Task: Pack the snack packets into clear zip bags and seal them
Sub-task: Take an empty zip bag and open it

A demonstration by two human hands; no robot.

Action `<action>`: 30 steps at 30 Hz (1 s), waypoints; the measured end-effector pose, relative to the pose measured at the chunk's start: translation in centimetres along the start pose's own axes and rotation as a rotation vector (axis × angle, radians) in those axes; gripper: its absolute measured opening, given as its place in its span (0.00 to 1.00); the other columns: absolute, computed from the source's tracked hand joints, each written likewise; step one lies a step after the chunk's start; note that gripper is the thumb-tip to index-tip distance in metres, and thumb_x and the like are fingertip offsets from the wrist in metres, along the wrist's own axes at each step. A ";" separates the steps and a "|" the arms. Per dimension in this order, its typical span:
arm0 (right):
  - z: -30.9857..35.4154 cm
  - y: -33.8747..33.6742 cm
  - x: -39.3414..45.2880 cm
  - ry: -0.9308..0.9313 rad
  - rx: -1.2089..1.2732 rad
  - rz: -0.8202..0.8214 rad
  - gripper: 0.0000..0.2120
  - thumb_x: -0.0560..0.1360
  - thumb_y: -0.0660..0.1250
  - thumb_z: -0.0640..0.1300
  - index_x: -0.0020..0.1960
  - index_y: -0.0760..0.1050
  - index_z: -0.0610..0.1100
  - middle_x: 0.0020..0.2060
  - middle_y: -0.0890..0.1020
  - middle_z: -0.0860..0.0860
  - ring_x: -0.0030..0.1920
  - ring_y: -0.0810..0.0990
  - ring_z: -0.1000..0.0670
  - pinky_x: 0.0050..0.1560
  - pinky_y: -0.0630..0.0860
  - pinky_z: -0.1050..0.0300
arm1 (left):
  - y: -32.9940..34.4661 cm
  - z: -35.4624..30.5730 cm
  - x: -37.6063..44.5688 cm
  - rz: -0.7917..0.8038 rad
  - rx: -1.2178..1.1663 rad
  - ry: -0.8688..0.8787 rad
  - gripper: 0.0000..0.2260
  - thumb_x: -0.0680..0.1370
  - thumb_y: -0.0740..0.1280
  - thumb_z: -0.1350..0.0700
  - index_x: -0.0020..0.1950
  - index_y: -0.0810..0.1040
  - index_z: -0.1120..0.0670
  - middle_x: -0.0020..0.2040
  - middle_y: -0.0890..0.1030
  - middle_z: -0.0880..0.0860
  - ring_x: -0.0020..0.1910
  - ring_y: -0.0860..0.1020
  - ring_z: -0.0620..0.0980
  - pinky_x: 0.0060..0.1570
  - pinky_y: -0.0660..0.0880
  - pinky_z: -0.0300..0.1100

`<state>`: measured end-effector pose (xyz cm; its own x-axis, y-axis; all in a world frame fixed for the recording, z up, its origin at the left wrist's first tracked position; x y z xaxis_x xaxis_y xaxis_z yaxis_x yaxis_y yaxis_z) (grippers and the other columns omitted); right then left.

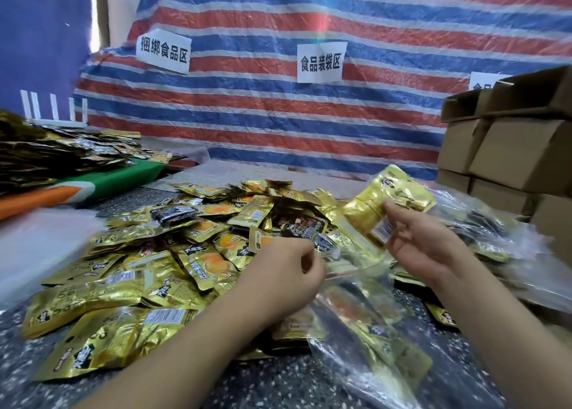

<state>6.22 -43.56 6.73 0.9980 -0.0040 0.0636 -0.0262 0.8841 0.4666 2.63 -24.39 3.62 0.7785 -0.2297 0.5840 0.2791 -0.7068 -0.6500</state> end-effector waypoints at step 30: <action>0.7 -0.5 -2.5 -0.279 -0.840 0.378 0.17 0.70 0.72 0.44 0.58 0.78 0.44 0.51 0.86 0.48 0.52 0.85 0.48 0.48 0.79 0.55 | -1.1 -0.2 0.4 0.020 -0.483 -0.217 0.06 0.80 0.66 0.52 0.56 0.79 0.50 0.39 0.84 0.49 0.37 0.83 0.44 0.40 0.78 0.40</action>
<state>3.65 -44.32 6.97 0.8795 0.3341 0.3388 -0.1843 0.8956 -0.4048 2.56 -23.85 4.64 0.8939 -0.1390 0.4262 0.0117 -0.9432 -0.3321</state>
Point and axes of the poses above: each hand's wrist, its own x-axis towards the middle knuckle, its own y-axis out of the palm, z = x × y, the point moved 6 cm from there along x, towards the middle knuckle
